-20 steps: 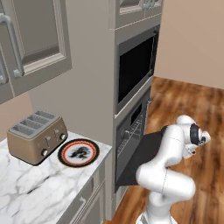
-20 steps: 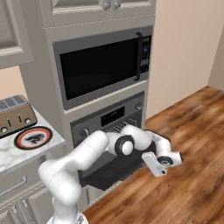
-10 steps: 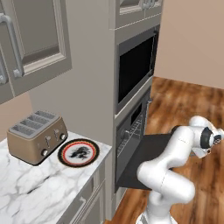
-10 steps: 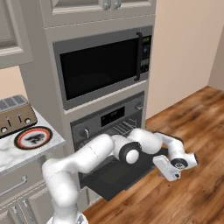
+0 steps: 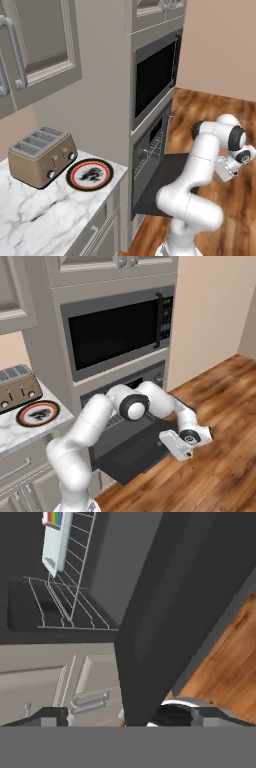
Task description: Take the baked cake out of the oven and place it on the plate for cooling. Then close the oven door.
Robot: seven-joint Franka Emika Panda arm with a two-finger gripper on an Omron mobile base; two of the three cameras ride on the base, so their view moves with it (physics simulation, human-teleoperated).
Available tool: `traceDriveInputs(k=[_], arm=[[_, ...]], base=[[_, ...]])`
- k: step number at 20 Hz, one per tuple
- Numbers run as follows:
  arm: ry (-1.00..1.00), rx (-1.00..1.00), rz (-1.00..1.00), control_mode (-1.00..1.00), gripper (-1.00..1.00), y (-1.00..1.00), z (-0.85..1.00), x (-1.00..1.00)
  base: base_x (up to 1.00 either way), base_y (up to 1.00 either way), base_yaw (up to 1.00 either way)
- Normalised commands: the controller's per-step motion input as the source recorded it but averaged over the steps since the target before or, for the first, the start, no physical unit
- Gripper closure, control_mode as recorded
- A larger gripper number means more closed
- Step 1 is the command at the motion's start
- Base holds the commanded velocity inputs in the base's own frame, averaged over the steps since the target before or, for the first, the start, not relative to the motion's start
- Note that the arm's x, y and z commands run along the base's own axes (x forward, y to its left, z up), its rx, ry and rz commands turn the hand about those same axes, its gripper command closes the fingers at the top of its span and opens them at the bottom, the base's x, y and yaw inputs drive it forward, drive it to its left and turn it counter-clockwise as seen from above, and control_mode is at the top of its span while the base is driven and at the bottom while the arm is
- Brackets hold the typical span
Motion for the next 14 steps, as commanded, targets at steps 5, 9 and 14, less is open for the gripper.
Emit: traceDriveInputs(k=[5,9,14], arm=[[-0.03,-0.06,0.0,-1.0,-1.0,1.0,0.75,0.13],[0.06,0.05,0.0,-1.0,-1.0,0.98,-0.06,0.5],[0.03,0.27,0.0,-1.0,-1.0,0.62,-0.44,0.66]], base=[[0.0,0.0,0.0],[0.0,0.0,0.0],[0.0,0.0,0.0]])
